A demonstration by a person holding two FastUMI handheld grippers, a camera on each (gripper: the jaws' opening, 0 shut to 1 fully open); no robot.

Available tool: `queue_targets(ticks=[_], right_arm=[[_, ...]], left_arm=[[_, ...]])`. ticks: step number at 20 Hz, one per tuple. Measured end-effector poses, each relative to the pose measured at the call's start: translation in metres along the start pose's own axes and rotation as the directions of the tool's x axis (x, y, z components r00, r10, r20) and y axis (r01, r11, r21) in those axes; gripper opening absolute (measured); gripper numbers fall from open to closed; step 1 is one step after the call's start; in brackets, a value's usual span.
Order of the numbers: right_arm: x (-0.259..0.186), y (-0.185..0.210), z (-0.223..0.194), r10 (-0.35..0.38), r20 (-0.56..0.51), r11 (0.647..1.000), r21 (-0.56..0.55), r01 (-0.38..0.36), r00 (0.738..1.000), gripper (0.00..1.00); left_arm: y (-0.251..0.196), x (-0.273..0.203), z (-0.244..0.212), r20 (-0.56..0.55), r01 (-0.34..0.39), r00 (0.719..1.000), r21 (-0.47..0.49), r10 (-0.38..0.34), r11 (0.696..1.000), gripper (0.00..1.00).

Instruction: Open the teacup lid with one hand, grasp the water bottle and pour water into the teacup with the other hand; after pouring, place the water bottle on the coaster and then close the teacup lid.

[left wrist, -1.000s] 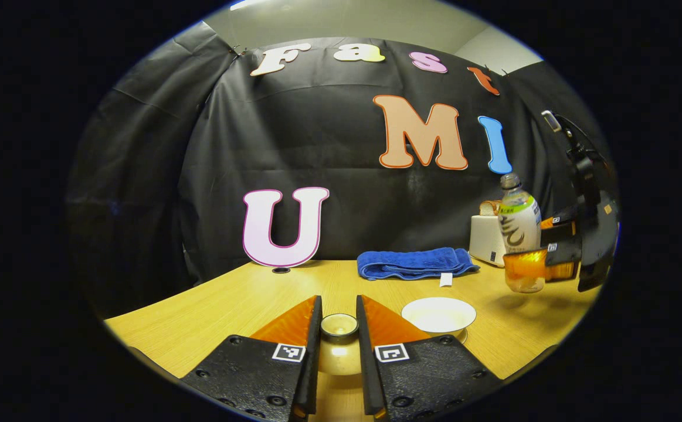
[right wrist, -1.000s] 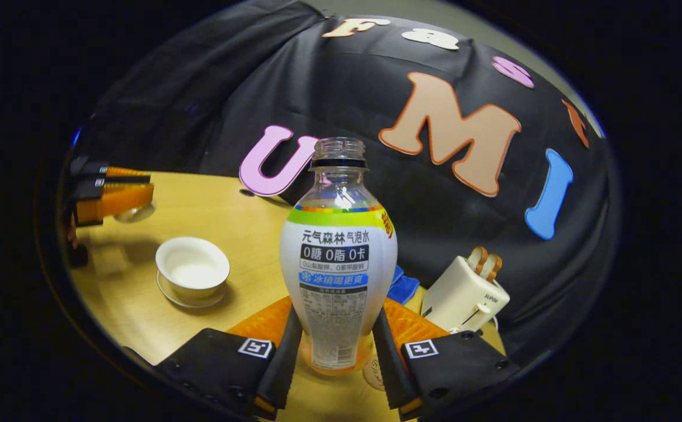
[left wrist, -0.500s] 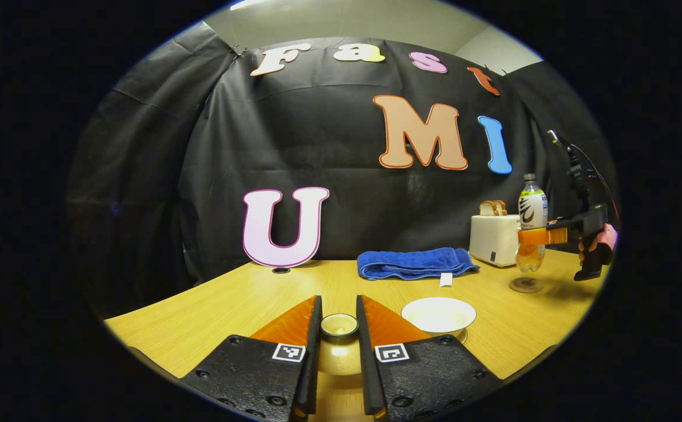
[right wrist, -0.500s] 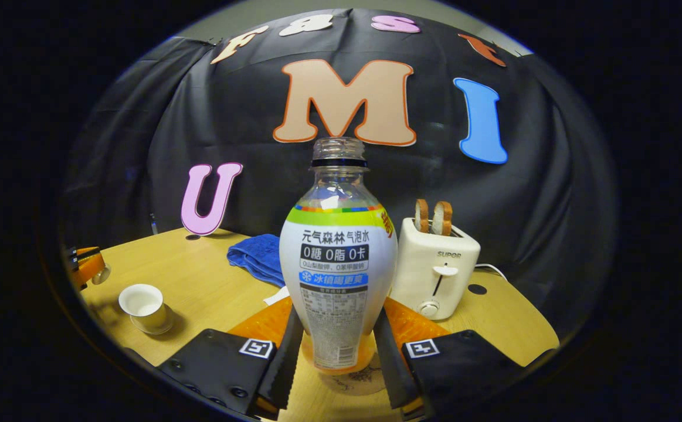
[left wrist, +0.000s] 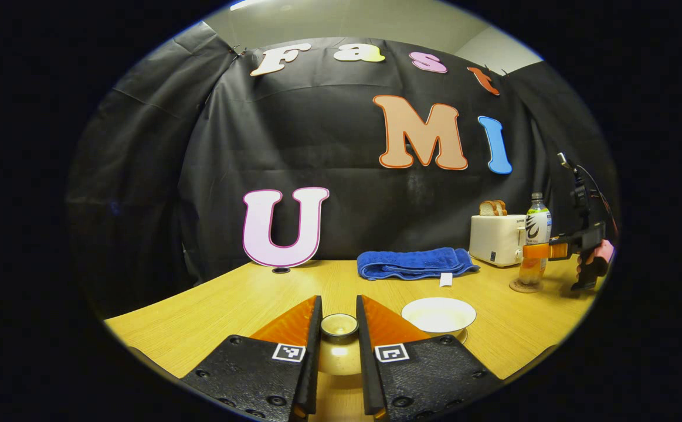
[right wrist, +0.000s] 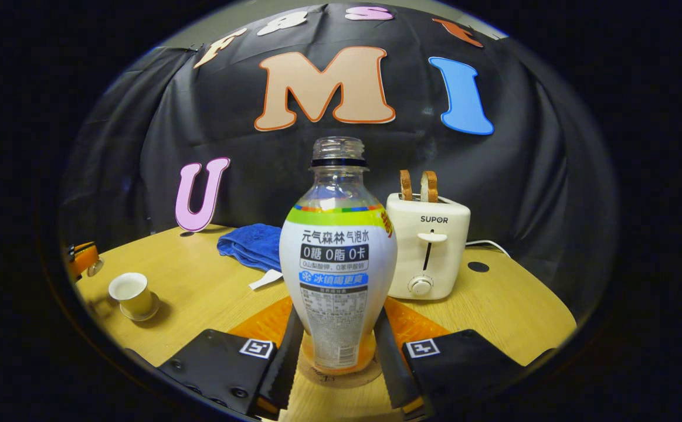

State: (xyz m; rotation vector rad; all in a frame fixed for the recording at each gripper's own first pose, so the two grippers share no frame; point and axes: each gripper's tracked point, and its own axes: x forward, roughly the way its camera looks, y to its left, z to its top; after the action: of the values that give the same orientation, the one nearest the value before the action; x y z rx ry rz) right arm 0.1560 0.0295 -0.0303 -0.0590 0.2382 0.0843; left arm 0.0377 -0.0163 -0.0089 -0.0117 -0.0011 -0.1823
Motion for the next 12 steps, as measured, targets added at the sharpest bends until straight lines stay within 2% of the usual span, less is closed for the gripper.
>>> queue_targets(ticks=[3,12], right_arm=[[-0.0002,-0.0023,-0.0052,-0.007,-0.002,1.0,-0.012,0.007,1.0,0.66],[-0.0051,-0.0056,-0.0113,0.011,-0.004,1.0,0.023,-0.011,1.0,0.78]], left_arm=[[0.0001,-0.0002,0.0006,0.0,0.0,1.0,0.0,0.0,1.0,0.29],[-0.0001,-0.0003,0.0001,0.0,0.0,1.0,0.0,0.0,1.0,0.28]])
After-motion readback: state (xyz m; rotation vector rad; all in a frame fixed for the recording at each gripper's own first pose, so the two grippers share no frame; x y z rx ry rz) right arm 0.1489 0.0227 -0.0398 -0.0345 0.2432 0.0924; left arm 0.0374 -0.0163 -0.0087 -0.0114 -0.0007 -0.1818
